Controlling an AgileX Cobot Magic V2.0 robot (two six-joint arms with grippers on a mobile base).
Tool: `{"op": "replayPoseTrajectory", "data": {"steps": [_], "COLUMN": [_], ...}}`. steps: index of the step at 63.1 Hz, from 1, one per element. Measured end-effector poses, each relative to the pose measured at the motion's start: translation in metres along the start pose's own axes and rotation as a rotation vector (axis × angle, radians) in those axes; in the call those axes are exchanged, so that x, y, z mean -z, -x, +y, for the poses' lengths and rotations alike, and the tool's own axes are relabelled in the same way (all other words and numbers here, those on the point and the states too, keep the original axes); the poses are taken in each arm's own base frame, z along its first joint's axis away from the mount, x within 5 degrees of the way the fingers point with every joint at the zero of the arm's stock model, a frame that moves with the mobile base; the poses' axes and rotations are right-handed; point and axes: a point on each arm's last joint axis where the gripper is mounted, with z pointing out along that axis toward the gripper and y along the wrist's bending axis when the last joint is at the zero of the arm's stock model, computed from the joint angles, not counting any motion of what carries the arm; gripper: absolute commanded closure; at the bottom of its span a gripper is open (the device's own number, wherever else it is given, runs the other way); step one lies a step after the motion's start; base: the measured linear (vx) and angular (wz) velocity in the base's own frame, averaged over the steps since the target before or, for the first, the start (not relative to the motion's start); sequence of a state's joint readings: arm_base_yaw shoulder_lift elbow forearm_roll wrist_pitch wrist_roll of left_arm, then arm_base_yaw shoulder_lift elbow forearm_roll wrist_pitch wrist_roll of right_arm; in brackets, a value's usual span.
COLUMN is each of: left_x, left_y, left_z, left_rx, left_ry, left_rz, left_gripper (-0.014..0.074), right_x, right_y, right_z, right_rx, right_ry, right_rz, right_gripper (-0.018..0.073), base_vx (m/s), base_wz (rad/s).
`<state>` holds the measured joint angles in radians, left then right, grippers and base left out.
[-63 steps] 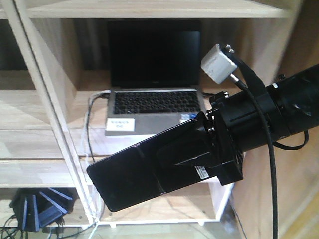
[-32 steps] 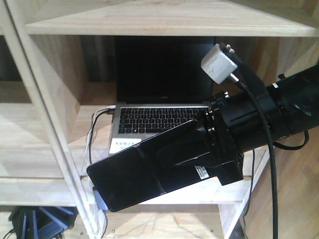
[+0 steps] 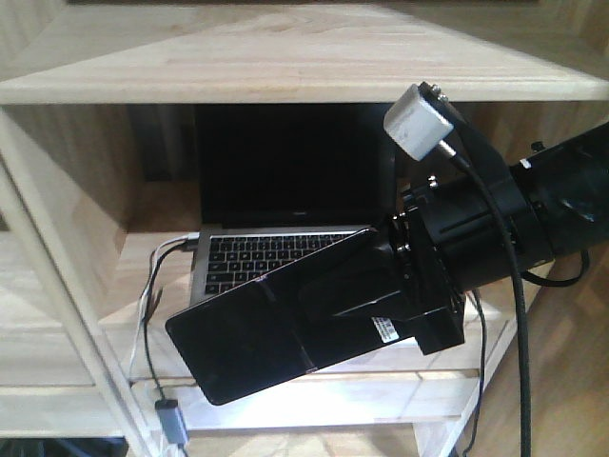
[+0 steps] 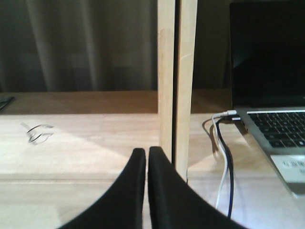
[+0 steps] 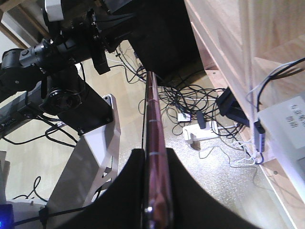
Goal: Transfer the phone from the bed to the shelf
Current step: 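Approach the laptop shelf holding the phone in the right gripper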
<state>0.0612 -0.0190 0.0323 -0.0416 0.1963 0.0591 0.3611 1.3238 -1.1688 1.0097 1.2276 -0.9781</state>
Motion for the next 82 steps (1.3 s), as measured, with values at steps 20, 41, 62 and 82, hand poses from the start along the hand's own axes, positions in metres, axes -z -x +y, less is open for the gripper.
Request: {"op": "replayPoseTrajectory", "data": {"steps": [20,41,62,82], "left_x": [0.0,0.0,0.0,0.0], "left_y": [0.0,0.0,0.0,0.0], "left_z": [0.0,0.0,0.0,0.0], "left_rx": [0.0,0.0,0.0,0.0], "left_ry": [0.0,0.0,0.0,0.0], "left_rz": [0.0,0.0,0.0,0.0], "left_gripper": [0.0595,0.0595,0.0595,0.0595], "right_x": [0.0,0.0,0.0,0.0], "right_y": [0.0,0.0,0.0,0.0], "right_z": [0.0,0.0,0.0,0.0], "right_rx": [0.0,0.0,0.0,0.0], "right_ry": [0.0,0.0,0.0,0.0], "right_rz": [0.0,0.0,0.0,0.0], "right_gripper": [0.0561,0.0561,0.0561,0.0561], "base_vx": [0.11,0.07,0.01,0.0], "base_wz": [-0.05,-0.02,-0.01,0.0]}}
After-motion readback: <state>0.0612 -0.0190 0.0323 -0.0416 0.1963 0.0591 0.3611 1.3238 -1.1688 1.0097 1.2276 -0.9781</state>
